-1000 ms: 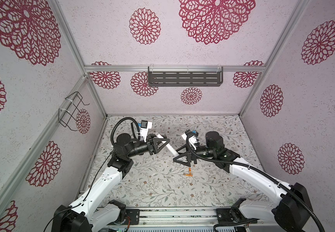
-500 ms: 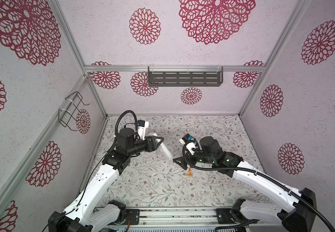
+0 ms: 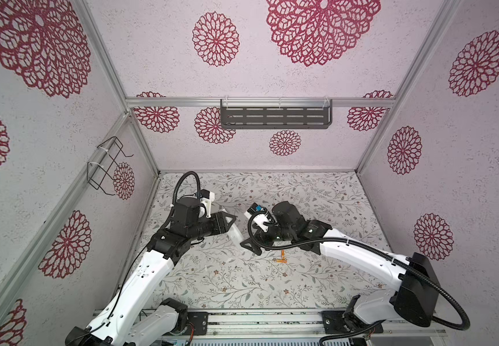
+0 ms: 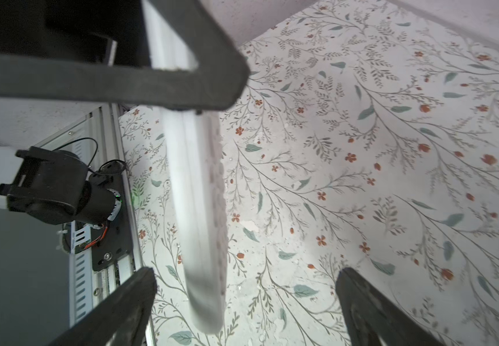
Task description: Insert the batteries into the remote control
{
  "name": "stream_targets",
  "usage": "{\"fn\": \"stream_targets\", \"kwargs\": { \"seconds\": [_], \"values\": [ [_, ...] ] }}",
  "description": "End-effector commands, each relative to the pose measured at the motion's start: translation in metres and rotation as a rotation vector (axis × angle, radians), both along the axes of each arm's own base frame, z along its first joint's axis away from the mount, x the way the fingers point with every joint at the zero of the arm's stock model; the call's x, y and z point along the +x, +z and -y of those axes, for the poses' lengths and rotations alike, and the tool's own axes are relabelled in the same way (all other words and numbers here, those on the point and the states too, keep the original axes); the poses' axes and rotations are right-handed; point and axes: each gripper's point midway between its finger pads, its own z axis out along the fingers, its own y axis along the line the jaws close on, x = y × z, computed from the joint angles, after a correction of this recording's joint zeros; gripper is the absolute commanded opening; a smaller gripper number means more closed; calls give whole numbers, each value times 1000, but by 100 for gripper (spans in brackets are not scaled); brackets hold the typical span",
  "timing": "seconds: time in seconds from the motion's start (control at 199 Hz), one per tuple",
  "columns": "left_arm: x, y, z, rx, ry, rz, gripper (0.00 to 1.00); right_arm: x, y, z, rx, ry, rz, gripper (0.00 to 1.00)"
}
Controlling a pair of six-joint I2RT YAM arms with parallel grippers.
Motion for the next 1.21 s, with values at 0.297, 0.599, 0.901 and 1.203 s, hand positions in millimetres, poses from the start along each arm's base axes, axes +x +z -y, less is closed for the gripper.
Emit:
{"fn": "stream_targets", "kwargs": {
  "seconds": [0.297,0.599,0.901,1.203],
  "values": [
    [-2,-1,-3,12,17,-15,13,-7,4,-40,121,56,-34,59],
    [-2,0,3,4,-16,-20,13,-10,3,-45,141,74,-66,29],
    [-2,10,11,-29,-62,21,21,-13,15,-43,200,106,-162,18],
    [-12,43,20,-77,-168,202,97,-25,43,-22,284,186,-284,0]
  ]
}}
